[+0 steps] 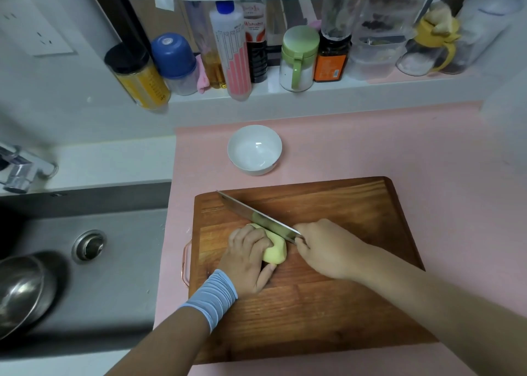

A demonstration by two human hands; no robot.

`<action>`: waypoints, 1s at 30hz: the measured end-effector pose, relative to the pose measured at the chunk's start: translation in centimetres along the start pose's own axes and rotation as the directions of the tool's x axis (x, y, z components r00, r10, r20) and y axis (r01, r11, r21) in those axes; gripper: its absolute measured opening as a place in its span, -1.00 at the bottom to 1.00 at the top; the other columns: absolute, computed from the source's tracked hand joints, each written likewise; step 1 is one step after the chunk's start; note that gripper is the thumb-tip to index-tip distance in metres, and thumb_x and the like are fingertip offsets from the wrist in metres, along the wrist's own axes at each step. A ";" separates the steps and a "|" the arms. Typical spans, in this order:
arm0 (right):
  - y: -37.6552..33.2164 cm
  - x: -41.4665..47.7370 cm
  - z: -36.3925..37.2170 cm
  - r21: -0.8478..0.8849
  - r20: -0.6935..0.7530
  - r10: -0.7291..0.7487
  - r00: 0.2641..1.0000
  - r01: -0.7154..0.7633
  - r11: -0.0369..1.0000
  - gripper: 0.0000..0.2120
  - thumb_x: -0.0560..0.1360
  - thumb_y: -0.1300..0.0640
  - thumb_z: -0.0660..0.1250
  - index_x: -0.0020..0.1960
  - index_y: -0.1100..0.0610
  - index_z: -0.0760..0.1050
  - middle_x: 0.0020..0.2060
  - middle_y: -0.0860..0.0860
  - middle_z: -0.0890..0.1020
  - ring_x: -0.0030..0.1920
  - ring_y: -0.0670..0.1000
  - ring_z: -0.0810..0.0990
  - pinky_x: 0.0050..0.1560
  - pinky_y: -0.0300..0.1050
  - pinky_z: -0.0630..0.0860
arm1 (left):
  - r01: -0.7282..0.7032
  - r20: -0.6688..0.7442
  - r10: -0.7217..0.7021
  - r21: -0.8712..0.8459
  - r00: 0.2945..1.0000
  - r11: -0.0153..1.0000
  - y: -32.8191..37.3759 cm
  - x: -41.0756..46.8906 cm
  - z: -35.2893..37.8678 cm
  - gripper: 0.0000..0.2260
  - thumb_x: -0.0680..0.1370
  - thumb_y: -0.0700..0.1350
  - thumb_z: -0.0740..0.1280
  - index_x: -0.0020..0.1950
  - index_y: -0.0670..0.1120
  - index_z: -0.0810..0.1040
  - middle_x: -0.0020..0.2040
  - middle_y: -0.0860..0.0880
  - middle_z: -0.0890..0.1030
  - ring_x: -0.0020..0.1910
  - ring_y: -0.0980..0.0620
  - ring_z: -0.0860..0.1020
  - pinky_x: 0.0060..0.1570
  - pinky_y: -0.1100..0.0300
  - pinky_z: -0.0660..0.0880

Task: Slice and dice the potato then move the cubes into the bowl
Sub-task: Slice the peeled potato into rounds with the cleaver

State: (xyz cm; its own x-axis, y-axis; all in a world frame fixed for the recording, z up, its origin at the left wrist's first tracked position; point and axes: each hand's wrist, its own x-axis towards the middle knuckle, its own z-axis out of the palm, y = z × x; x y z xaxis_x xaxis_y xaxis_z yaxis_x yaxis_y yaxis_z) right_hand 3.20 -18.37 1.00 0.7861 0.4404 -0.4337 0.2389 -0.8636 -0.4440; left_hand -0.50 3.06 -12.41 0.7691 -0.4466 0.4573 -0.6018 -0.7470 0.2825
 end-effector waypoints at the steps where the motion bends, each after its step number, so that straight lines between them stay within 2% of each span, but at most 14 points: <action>1: 0.0 0.2 0.2 -0.002 -0.002 -0.002 1.000 0.002 1.000 -0.76 0.66 0.04 0.15 -0.15 0.06 0.44 -0.33 -0.03 0.54 -0.35 -0.01 0.51 -0.31 -0.06 0.42 | -0.001 0.001 0.001 0.000 1.000 1.000 0.0 0.0 0.0 -0.66 0.49 0.09 0.24 0.14 -0.09 0.38 0.17 -0.08 0.38 0.20 -0.14 0.37 0.26 -0.08 0.26; 6: 1.8 -1.6 0.3 0.040 0.035 0.037 0.999 -0.039 0.998 -0.75 0.66 0.07 0.16 -0.19 0.03 0.42 -0.37 -0.03 0.56 -0.40 -0.02 0.51 -0.37 -0.16 0.38 | -0.016 0.015 0.016 0.001 1.000 1.000 0.0 0.0 -0.1 -0.65 0.47 0.09 0.25 0.14 -0.09 0.38 0.16 -0.06 0.37 0.19 -0.13 0.37 0.25 -0.07 0.26; 12: 1.0 0.6 0.9 0.065 0.014 0.013 1.000 -0.013 0.998 -0.76 0.65 0.06 0.15 -0.16 0.05 0.44 -0.33 -0.03 0.56 -0.36 -0.01 0.52 -0.31 -0.06 0.43 | -0.013 0.007 0.013 -0.013 1.000 1.000 0.0 0.1 -0.2 -0.65 0.46 0.09 0.25 0.14 -0.09 0.37 0.15 -0.06 0.37 0.18 -0.13 0.37 0.25 -0.06 0.26; 16: 2.7 -1.2 0.6 0.038 0.046 0.038 0.998 -0.039 0.999 -0.76 0.66 0.07 0.16 -0.19 0.03 0.40 -0.37 -0.06 0.54 -0.39 -0.03 0.50 -0.37 -0.16 0.35 | -0.011 0.018 0.011 -0.021 1.000 1.000 -0.1 0.1 -0.2 -0.65 0.46 0.09 0.26 0.14 -0.07 0.37 0.14 -0.05 0.37 0.17 -0.12 0.38 0.25 -0.07 0.27; 20: 2.1 0.3 1.7 0.057 0.028 0.017 0.999 -0.018 0.998 -0.81 0.65 0.06 0.15 -0.11 0.04 0.44 -0.31 -0.03 0.57 -0.33 0.02 0.55 -0.25 0.00 0.51 | -0.020 0.007 0.020 -0.029 1.000 0.999 0.1 0.3 -0.2 -0.66 0.47 0.09 0.25 0.13 -0.08 0.38 0.14 -0.05 0.37 0.16 -0.12 0.38 0.25 -0.06 0.27; 22: 2.0 1.1 2.2 0.080 0.018 0.023 1.000 -0.024 0.996 -0.83 0.65 0.06 0.16 -0.07 0.04 0.46 -0.26 0.00 0.60 -0.28 0.05 0.56 -0.21 0.02 0.52 | -0.023 0.005 0.023 -0.035 1.000 0.999 0.0 0.1 -0.2 -0.66 0.47 0.09 0.24 0.13 -0.08 0.38 0.15 -0.06 0.38 0.17 -0.12 0.38 0.25 -0.07 0.27; 27: 2.8 1.3 2.1 0.078 -0.007 0.035 0.999 -0.034 0.996 -0.82 0.64 0.05 0.16 -0.14 -0.01 0.40 -0.26 -0.02 0.58 -0.25 0.06 0.56 -0.19 0.04 0.53 | -0.049 0.039 0.050 -0.020 0.998 0.999 0.0 0.1 -0.2 -0.61 0.41 0.06 0.36 0.14 -0.08 0.38 0.17 -0.08 0.39 0.19 -0.16 0.40 0.25 -0.12 0.32; 30: 3.2 0.9 1.8 0.171 0.008 0.069 0.998 -0.070 0.983 -0.76 0.63 0.04 0.16 -0.20 0.02 0.41 -0.29 -0.03 0.59 -0.26 0.05 0.56 -0.18 0.05 0.50 | -0.145 0.100 0.146 -0.013 0.984 0.989 -0.6 1.1 -1.0 -0.61 0.44 0.00 0.43 0.16 -0.09 0.40 0.22 -0.14 0.44 0.23 -0.22 0.45 0.25 -0.15 0.35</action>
State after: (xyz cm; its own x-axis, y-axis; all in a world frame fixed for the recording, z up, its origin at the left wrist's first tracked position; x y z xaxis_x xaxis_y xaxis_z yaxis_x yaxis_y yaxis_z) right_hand 3.59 -20.26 -2.23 0.7959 0.3815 -0.4701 0.0827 -0.8377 -0.5399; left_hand 0.48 3.50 -11.20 0.6906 -0.5980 0.4068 -0.7100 -0.6675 0.2244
